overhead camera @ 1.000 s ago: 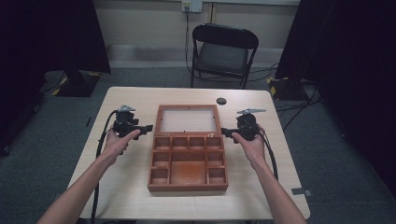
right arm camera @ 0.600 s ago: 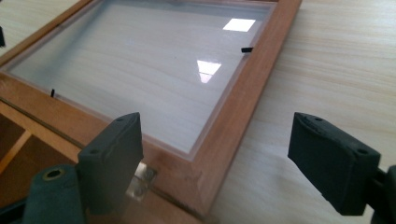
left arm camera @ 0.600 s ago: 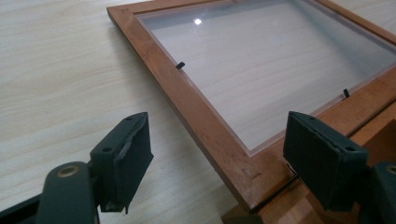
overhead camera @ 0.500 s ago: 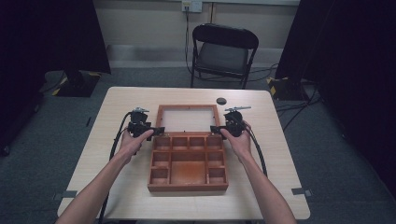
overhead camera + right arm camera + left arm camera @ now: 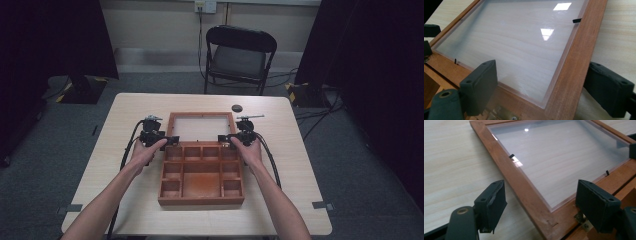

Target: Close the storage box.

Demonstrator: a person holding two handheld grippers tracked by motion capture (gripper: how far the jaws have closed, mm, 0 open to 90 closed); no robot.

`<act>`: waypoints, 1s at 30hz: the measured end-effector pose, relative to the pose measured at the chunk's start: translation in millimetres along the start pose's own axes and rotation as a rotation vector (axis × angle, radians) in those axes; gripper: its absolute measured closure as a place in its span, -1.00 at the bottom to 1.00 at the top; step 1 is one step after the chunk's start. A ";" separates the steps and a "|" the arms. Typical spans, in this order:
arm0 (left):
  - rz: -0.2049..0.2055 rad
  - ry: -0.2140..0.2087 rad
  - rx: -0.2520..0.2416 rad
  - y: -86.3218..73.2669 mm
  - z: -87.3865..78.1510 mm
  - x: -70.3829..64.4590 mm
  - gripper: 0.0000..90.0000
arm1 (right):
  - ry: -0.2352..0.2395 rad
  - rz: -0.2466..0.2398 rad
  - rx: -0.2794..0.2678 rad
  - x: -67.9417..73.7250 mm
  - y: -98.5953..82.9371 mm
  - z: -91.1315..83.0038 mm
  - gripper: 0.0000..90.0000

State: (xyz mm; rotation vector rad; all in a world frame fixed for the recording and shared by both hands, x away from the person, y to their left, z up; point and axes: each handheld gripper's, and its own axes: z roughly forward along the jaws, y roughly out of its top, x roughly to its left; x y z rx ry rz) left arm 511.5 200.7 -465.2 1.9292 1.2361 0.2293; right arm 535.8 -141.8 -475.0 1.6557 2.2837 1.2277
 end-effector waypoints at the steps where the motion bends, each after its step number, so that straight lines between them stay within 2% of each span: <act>1: -0.002 -0.003 0.002 0.6 1.1 -0.8 -0.47 | 0.000 0.001 0.001 0.0 0.0 0.1 -0.73; 4: -0.007 0.004 0.002 1.3 2.8 -1.5 -0.51 | 0.010 0.015 0.003 -1.5 -0.5 0.5 -0.71; 5: -0.010 -0.002 0.008 1.7 3.0 -0.3 -0.52 | 0.029 0.037 0.011 -3.7 -0.6 1.1 -0.71; 8: -0.022 -0.017 0.018 1.9 3.9 2.1 -0.54 | 0.042 0.035 0.014 -4.2 0.1 2.8 -0.72; 15: -0.033 -0.014 0.023 3.2 8.0 2.3 -0.64 | 0.035 0.029 0.020 -1.8 1.3 4.6 -0.76; 16: -0.046 0.002 0.016 3.6 10.3 0.2 -0.66 | 0.040 0.036 0.023 -2.7 1.3 5.0 -0.76; 19: -0.039 0.033 0.020 4.1 12.6 -1.6 -0.64 | 0.047 0.036 0.025 -3.0 1.7 5.4 -0.76; 26: -0.064 0.016 0.023 3.8 14.3 0.9 -0.67 | 0.067 0.067 0.036 -6.2 1.6 6.7 -0.75; 30: -0.064 0.018 0.033 4.8 14.2 0.0 -0.67 | 0.064 0.052 0.037 -4.5 1.8 5.8 -0.73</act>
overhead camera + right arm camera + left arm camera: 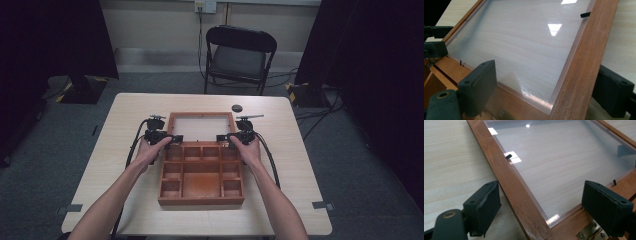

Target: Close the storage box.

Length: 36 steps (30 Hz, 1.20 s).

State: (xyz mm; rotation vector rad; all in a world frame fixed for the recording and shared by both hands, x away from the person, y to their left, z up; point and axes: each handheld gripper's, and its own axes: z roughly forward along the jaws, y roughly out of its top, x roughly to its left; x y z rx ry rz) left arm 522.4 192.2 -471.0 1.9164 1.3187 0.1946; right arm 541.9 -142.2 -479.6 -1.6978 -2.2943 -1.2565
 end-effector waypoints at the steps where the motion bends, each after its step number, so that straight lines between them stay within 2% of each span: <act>1: 0.004 -0.002 0.001 0.1 -0.1 0.5 -0.67 | 0.000 0.005 0.005 0.4 0.3 -0.2 -0.73; 6: -0.006 -0.026 0.001 -0.4 -0.1 3.3 -0.65 | -0.003 -0.009 -0.016 0.7 -1.1 -1.9 -0.72; 10: -0.015 -0.021 -0.006 0.2 -2.3 4.7 -0.57 | -0.006 -0.016 -0.023 2.0 -1.4 -3.3 -0.72; 15: -0.005 -0.016 -0.009 1.8 -4.7 5.5 -0.48 | -0.009 -0.012 -0.039 1.8 -0.3 -5.2 -0.63; 21: -0.004 -0.046 -0.054 3.1 -12.1 9.2 -0.39 | -0.034 -0.012 -0.074 5.0 0.7 -9.8 -0.52; 24: -0.001 -0.056 -0.069 3.8 -15.4 10.6 -0.36 | -0.022 0.002 -0.104 5.8 1.0 -12.5 -0.50; 27: 0.007 -0.055 -0.076 4.6 -17.7 10.0 -0.36 | -0.019 0.006 -0.119 5.3 1.3 -14.9 -0.44; 31: -0.013 -0.083 -0.105 5.1 -22.9 11.9 -0.31 | -0.017 0.009 -0.144 5.9 1.2 -19.9 -0.34; 32: -0.014 -0.087 -0.108 4.6 -23.6 11.6 -0.30 | -0.026 -0.002 -0.148 6.3 0.8 -21.2 -0.26; 33: -0.014 -0.087 -0.108 4.6 -23.6 11.6 -0.30 | -0.026 -0.002 -0.148 6.3 0.8 -21.2 -0.26; 34: -0.007 -0.085 -0.107 4.7 -23.8 11.6 -0.29 | -0.028 -0.003 -0.157 5.0 -0.3 -25.4 -0.13; 36: -0.006 -0.086 -0.106 4.7 -23.4 11.9 -0.29 | -0.016 0.001 -0.163 4.0 -0.8 -28.5 -0.09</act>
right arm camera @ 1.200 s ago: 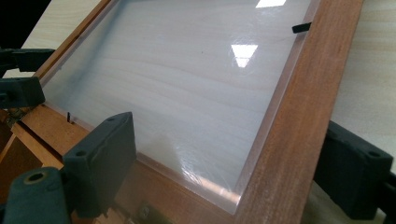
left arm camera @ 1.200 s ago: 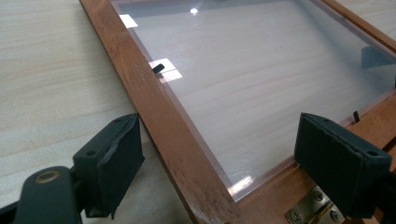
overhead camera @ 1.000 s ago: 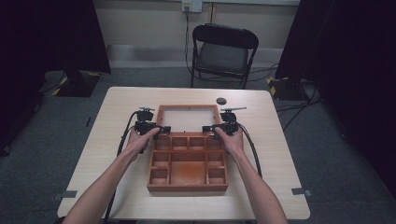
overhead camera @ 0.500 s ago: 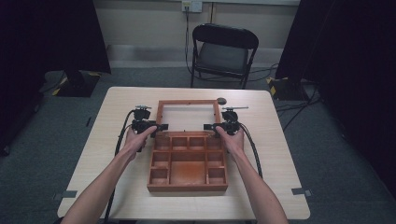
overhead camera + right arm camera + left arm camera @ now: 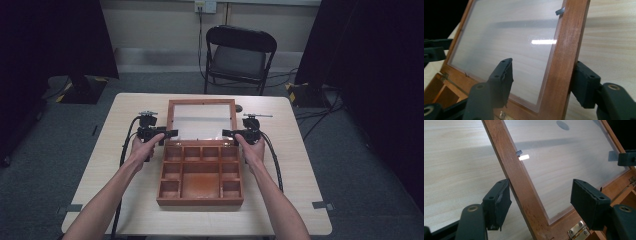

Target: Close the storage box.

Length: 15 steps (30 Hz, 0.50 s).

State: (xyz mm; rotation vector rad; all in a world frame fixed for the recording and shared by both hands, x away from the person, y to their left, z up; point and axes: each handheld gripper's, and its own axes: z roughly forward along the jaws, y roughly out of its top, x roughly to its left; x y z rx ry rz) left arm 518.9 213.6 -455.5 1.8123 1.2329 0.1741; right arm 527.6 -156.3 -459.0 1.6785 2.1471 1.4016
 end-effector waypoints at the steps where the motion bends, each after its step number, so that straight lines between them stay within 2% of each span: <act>1: 0.001 0.001 0.004 0.1 0.7 0.3 -0.29 | 0.004 -0.001 -0.001 0.1 0.2 -1.2 -0.09; 5: -0.018 0.001 0.037 -1.7 4.1 2.6 -0.29 | 0.010 -0.002 -0.015 1.9 0.2 -3.8 -0.07; 7: -0.023 -0.001 0.025 -2.2 3.1 4.2 -0.23 | 0.012 -0.004 -0.021 2.5 0.6 -4.5 -0.05; 9: -0.056 -0.022 0.005 -3.1 2.0 7.2 -0.19 | 0.015 -0.004 -0.022 2.0 1.3 -5.3 -0.02; 10: -0.052 -0.025 0.011 -3.3 2.1 8.2 -0.15 | 0.018 -0.001 -0.022 1.2 1.3 -5.4 -0.01; 12: -0.046 -0.066 0.026 -4.1 4.8 7.2 -0.05 | 0.020 -0.001 -0.024 0.1 1.2 -5.9 0.05; 15: -0.035 -0.061 0.008 -2.2 7.0 -0.5 -0.10 | 0.016 -0.015 -0.030 -0.1 1.0 -6.7 0.09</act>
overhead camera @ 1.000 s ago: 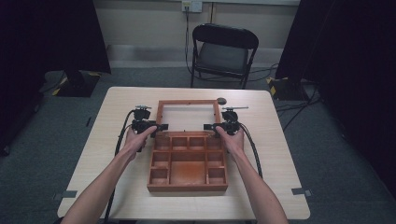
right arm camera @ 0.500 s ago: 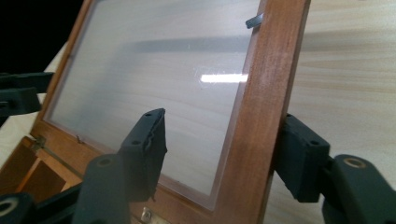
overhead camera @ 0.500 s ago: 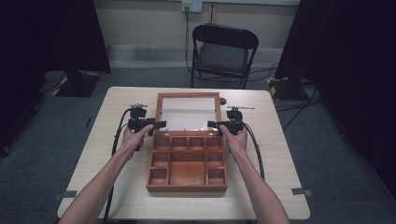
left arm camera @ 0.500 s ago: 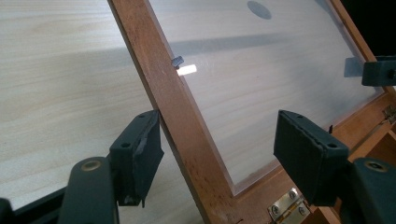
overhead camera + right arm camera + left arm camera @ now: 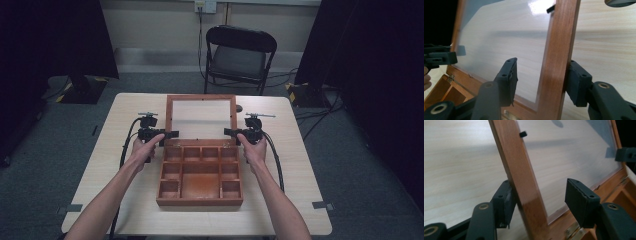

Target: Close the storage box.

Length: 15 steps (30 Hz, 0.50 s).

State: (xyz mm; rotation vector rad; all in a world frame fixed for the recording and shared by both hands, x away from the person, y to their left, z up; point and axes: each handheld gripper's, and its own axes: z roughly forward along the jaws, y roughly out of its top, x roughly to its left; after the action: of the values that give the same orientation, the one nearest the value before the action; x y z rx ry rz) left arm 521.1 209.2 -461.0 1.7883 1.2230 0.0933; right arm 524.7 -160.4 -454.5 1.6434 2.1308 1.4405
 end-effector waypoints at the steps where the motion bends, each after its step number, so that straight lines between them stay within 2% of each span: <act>1: 0.010 0.005 0.004 1.1 -0.1 -1.0 -0.13 | 0.003 -0.001 -0.005 0.4 0.7 -1.7 0.11; 4: 0.014 -0.004 -0.006 2.2 -3.3 -1.3 -0.07 | -0.005 -0.020 -0.004 2.3 2.1 -5.0 0.13; 11: 0.076 0.029 -0.016 5.3 -10.3 -8.7 -0.02 | -0.005 -0.036 -0.018 6.5 3.2 -12.0 0.19; 15: 0.075 0.017 -0.029 8.3 -14.4 -8.9 0.06 | -0.014 -0.054 -0.022 9.9 3.8 -15.3 0.19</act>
State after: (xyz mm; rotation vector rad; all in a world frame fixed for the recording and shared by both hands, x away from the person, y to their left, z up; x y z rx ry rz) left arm 514.9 211.2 -443.3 1.8116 1.1609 0.1690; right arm 514.5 -161.9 -438.9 1.5712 2.1270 1.4276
